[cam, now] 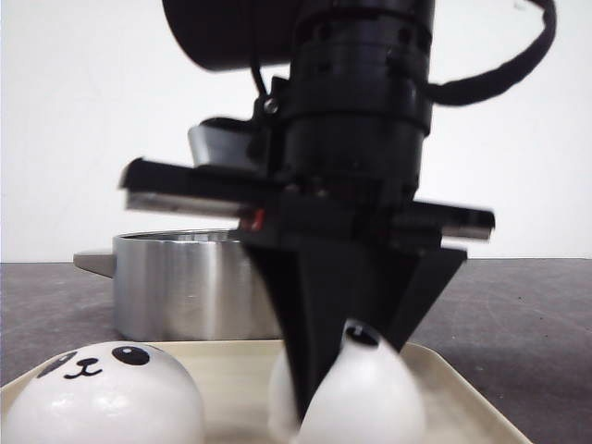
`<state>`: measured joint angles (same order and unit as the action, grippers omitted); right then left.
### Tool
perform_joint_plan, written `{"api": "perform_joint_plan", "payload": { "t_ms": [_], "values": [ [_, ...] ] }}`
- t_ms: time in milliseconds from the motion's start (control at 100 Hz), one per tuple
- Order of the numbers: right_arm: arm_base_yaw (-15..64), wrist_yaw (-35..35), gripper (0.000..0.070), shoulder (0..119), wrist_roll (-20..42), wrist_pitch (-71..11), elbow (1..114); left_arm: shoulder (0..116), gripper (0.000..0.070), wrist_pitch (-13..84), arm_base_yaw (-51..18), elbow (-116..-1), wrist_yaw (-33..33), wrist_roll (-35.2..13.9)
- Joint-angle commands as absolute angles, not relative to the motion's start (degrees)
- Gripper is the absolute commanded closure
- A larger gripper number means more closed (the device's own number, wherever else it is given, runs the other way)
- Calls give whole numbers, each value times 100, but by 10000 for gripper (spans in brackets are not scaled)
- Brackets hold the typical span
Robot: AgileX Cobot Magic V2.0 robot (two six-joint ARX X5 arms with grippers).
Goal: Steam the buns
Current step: 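Close the right gripper on the bun and lift it, then lower the bun into the pot beside the others, open right gripper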
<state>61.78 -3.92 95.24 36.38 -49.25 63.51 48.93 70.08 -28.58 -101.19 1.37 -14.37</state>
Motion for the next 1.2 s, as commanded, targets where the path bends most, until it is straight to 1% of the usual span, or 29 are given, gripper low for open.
{"api": "perform_joint_plan", "payload": {
  "t_ms": [0,140,210,330,450,560,680,750,880,1190],
  "values": [
    [6287,-338,693,9190,3579,-4963,6746,4925,0,6943,-2891,-10206,150,-1435],
    [6313,-272,693,8667,3540,-5448,7513,4925,0,6941,-2891,-10206,150,-1435],
    [6313,-62,693,8541,3468,-5636,7988,4925,0,6941,-2891,-10206,150,-1435],
    [6163,493,694,8530,3050,-5749,8781,4925,0,6928,-2891,-10206,150,-1435],
    [5712,554,694,8731,2633,-5575,9231,4928,0,6897,-2891,-10206,150,-1435],
    [5144,445,694,9052,2388,-5524,9345,4932,0,6904,-2891,-10206,150,-1437],
    [4595,19,694,9526,2222,-5463,9343,4932,0,6908,-2891,-10206,150,-1435],
    [4375,-106,694,9835,2150,-5393,9343,4932,0,6923,-2891,-10206,152,-1433],
    [4235,-307,694,10320,2071,-5216,9343,4932,0,6945,-2891,-10206,154,-1420],
    [4217,-298,693,11209,2130,-5221,9343,4934,0,7015,-2891,-10204,156,-1417]
  ]
}}
